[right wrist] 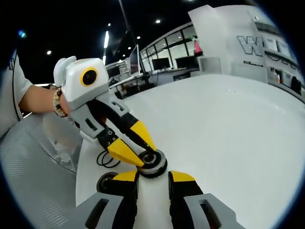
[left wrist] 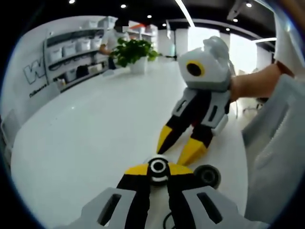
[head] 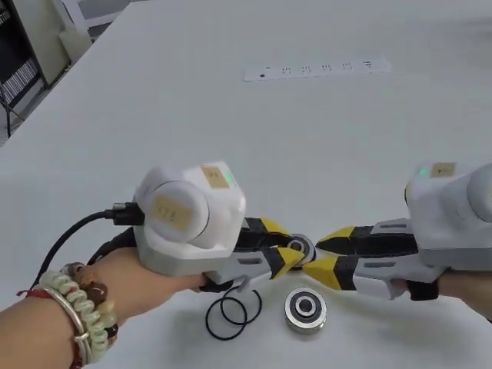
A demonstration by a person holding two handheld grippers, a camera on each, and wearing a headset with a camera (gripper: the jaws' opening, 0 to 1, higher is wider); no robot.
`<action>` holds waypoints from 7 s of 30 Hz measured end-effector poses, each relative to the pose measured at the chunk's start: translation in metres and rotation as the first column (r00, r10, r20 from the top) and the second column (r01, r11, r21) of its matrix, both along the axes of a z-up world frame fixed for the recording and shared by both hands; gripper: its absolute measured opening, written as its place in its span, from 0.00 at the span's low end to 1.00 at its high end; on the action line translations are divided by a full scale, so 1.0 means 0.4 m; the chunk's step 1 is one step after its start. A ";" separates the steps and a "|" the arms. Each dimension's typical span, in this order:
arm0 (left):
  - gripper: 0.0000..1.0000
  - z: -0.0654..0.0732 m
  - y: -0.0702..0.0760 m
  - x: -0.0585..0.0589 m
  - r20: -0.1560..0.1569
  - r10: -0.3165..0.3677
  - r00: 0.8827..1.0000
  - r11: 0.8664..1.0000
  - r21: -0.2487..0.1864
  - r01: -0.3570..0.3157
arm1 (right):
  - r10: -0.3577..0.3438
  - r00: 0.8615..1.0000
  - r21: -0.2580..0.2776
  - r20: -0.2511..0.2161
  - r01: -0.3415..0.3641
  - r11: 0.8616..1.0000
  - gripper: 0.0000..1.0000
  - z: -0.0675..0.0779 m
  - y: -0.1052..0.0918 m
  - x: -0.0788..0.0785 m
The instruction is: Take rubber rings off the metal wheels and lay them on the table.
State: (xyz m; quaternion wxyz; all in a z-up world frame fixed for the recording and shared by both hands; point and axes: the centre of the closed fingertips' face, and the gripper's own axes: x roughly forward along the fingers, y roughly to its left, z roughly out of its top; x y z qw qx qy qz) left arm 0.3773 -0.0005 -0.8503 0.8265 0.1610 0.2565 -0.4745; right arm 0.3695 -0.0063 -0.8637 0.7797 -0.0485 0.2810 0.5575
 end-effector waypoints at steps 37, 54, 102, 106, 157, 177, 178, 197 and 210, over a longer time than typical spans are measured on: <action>0.13 -0.001 0.000 0.004 0.014 0.008 1.000 1.000 -0.001 -0.008 | -0.050 0.988 -0.107 0.146 0.067 0.992 0.00 -0.005 -0.015 0.014; 0.13 -0.002 -0.001 0.004 0.030 0.004 1.000 1.000 0.007 -0.004 | -0.267 0.941 0.152 -0.208 0.301 0.942 0.00 0.006 -0.033 0.037; 0.13 -0.001 -0.008 -0.011 0.047 -0.015 0.999 1.000 -0.002 0.015 | -0.119 0.842 0.274 -0.526 0.301 0.913 0.00 0.046 0.002 -0.002; 0.13 0.001 -0.007 -0.012 0.044 -0.014 0.999 1.000 -0.008 0.015 | -0.114 0.835 0.282 -0.538 0.305 0.910 0.00 0.050 0.004 -0.004; 0.04 0.001 0.013 -0.030 0.079 -0.105 0.991 0.988 0.125 0.095 | -0.109 0.892 0.309 -0.440 0.264 0.914 0.00 0.070 0.017 -0.019; 0.02 0.000 0.005 -0.021 0.086 -0.092 0.992 0.989 0.122 0.081 | -0.071 0.885 0.392 -0.459 0.274 0.878 0.00 0.106 0.021 -0.015; 0.02 0.000 0.005 -0.021 0.085 -0.091 0.992 0.989 0.121 0.080 | -0.075 0.881 0.388 -0.466 0.280 0.878 0.00 0.102 0.018 -0.016; 0.34 0.111 0.036 -0.032 0.067 -0.099 0.993 0.994 0.044 0.096 | -0.147 0.879 0.334 -0.453 0.320 0.887 0.00 0.103 -0.037 -0.023; 0.51 0.226 0.147 -0.084 0.114 -0.054 0.992 0.998 0.038 0.050 | -0.190 0.879 0.339 -0.437 0.357 0.871 0.00 0.140 -0.083 -0.052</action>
